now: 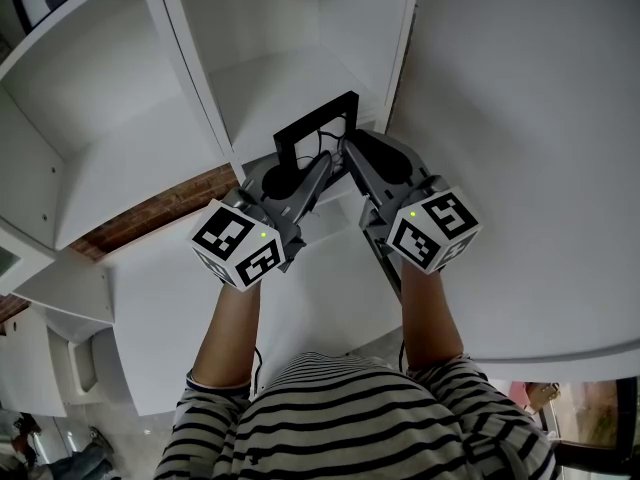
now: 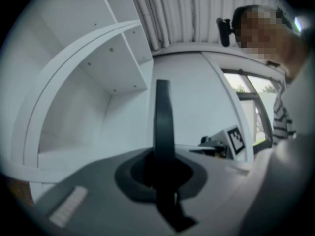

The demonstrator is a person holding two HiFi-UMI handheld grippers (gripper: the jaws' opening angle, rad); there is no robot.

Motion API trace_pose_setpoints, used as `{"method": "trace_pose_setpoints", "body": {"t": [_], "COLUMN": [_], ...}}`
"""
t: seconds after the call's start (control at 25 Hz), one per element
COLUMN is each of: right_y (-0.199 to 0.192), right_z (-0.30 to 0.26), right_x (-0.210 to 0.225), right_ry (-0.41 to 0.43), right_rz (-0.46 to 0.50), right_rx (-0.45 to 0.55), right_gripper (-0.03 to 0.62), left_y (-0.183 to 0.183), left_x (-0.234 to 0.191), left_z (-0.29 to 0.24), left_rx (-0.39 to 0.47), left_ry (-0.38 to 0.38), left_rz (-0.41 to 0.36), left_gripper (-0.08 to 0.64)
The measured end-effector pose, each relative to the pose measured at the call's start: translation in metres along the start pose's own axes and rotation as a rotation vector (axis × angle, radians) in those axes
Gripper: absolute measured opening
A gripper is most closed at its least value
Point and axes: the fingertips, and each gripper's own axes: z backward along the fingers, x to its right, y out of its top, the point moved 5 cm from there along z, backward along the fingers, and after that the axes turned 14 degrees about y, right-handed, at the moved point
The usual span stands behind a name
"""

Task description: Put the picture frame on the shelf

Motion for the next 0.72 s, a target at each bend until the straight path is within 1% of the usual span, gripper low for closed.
{"method": "trace_pose_setpoints", "body": {"t": [0.12, 0.36, 0.56, 0.64, 0.72], "right_y": [0.004, 0.018, 0.034, 0.04, 0.044], "right_z": [0.001, -0.001, -0.02, -0.03, -0.036], "right_x": [0.001, 0.003, 0.009, 0.012, 0.013], "right_ry": [0.001, 0.005, 0.014, 0.016, 0.02], "right_rz": [-0.002, 0.026, 0.037, 0.035, 0.034], "right_rx": [0.011, 0.026, 0.013, 0.008, 0.01], "right_gripper": [0.06, 0.06, 0.06, 0.06, 0.06], "left_y": [0.003, 0.007, 0.019, 0.026, 0.028], "left_x": [0.002, 0.004, -0.01, -0.018, -0.021], "left_z": [-0.001, -0.003, -0.005, -0.006, -0.006], "left_rx": [0.004, -0.002, 0.008, 0.013, 0.012], "left_ry": [0.0, 0.014, 0.036, 0.037, 0.036], "left_rz": [0.001, -0.015, 0.0, 0.011, 0.009], "left_gripper": [0.018, 0.02, 0.025, 0.051, 0.101]}}
